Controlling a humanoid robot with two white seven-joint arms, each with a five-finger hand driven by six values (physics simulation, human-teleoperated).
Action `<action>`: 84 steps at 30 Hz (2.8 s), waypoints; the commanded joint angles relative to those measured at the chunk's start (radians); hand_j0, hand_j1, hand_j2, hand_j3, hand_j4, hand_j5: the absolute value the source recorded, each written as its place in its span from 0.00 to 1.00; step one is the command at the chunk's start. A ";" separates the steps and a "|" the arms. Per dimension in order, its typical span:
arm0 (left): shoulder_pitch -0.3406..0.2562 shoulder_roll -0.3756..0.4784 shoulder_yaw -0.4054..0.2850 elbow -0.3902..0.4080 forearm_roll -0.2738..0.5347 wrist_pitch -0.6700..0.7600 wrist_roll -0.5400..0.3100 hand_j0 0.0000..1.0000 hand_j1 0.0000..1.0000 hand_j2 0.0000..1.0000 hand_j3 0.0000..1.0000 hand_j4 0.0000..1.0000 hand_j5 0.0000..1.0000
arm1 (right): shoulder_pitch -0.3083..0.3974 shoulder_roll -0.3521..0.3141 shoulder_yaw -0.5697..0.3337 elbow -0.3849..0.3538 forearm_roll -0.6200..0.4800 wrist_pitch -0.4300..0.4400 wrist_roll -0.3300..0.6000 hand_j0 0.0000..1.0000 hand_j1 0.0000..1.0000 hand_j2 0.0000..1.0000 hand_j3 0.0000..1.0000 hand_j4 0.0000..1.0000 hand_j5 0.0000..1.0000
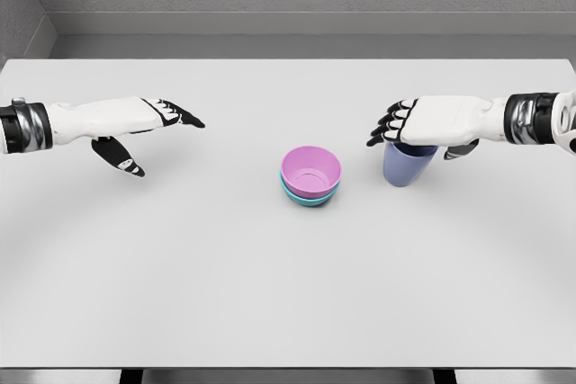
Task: Stacking bowl and cup with both arms
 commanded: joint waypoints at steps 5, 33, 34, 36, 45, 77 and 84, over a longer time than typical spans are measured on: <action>0.000 0.001 0.001 0.000 0.007 0.003 0.000 1.00 1.00 1.00 1.00 1.00 1.00 | 0.000 0.001 -0.001 0.003 -0.002 0.002 0.000 1.00 1.00 1.00 1.00 1.00 1.00; 0.000 0.001 0.001 0.000 0.007 0.003 0.000 1.00 1.00 1.00 1.00 1.00 1.00 | 0.000 0.020 0.010 0.025 0.033 0.002 0.000 0.76 0.76 0.76 0.76 0.76 0.76; 0.000 0.001 0.001 0.000 0.007 0.003 0.000 1.00 1.00 1.00 1.00 1.00 1.00 | 0.000 0.020 0.010 0.026 0.033 0.002 0.000 0.75 0.75 0.75 0.75 0.75 0.75; 0.002 0.001 0.001 0.000 0.007 0.003 0.000 1.00 1.00 1.00 1.00 1.00 1.00 | 0.000 0.020 0.007 0.026 0.032 0.002 0.000 0.69 0.69 0.69 0.69 0.69 0.69; 0.002 0.001 0.002 0.000 0.007 0.003 0.000 1.00 1.00 1.00 1.00 1.00 1.00 | 0.000 0.020 -0.002 0.026 0.024 0.002 0.000 0.59 0.59 0.59 0.59 0.59 0.59; 0.006 0.004 0.002 0.000 0.007 0.003 0.000 1.00 1.00 1.00 1.00 1.00 1.00 | -0.057 0.064 -0.039 -0.216 -0.102 0.002 0.000 0.61 0.61 0.61 0.61 0.61 0.61; 0.008 0.002 0.002 0.000 0.007 0.003 0.000 1.00 1.00 1.00 1.00 1.00 1.00 | -0.086 0.096 -0.007 -0.251 -0.102 0.002 0.000 0.62 0.62 0.62 0.62 0.62 0.62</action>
